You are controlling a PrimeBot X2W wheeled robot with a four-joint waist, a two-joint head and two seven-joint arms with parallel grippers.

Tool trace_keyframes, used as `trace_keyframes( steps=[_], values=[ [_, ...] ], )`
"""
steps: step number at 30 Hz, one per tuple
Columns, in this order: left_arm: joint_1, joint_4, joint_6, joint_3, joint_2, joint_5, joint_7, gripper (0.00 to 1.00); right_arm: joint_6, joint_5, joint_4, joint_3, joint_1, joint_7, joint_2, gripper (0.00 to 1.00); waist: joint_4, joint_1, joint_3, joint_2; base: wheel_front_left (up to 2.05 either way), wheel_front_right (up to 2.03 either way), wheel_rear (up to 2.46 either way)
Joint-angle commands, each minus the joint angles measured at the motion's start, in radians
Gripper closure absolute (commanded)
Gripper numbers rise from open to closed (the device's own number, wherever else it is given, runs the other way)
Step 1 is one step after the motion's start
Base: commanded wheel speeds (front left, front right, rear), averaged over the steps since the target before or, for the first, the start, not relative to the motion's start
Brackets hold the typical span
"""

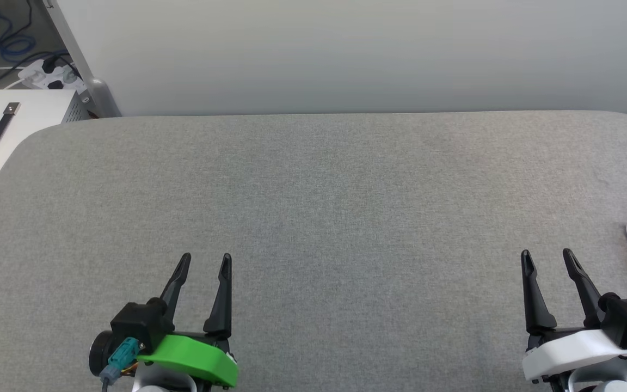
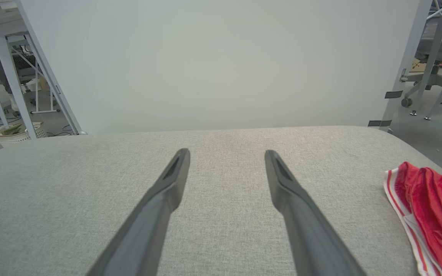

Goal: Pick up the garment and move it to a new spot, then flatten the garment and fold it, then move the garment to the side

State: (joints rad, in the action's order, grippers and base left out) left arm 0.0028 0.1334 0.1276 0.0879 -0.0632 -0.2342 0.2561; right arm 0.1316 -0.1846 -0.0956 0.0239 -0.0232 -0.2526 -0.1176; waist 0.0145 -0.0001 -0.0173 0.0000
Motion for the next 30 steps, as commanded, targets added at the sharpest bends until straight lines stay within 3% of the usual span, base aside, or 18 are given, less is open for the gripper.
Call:
trace_keyframes(
  steps=[1, 20, 21, 30],
  values=[
    [0.016, 0.003, 0.003, -0.004, 0.005, 0.004, 0.006, 0.0, -0.001, 0.007, -0.002, 0.0, -0.001, -0.008, 0.005, 0.0, -0.001, 0.0001, 0.001, 0.0, 0.0, 0.0, 0.0],
    [0.012, -0.007, 0.003, -0.018, 0.01, -0.003, 0.006, 0.0, -0.001, -0.001, 0.022, 0.001, 0.005, -0.009, 0.009, 0.0, -0.008, 0.0001, -0.009, 0.0, 0.0, 0.0, 0.0],
    [0.006, -0.005, 0.0, -0.015, 0.005, -0.002, 0.0, 1.0, 0.0, 0.004, 0.017, 0.003, 0.001, -0.003, 0.006, 1.0, -0.008, 0.0001, -0.009, 0.0, 0.0, 0.0, 0.0],
    [0.005, -0.012, -0.006, -0.018, 0.004, 0.008, -0.013, 1.0, 0.0, 0.012, 0.019, 0.003, 0.002, 0.009, 0.009, 1.0, -0.008, 0.0001, -0.008, 0.0, 0.0, 0.0, 0.0]
  ],
)
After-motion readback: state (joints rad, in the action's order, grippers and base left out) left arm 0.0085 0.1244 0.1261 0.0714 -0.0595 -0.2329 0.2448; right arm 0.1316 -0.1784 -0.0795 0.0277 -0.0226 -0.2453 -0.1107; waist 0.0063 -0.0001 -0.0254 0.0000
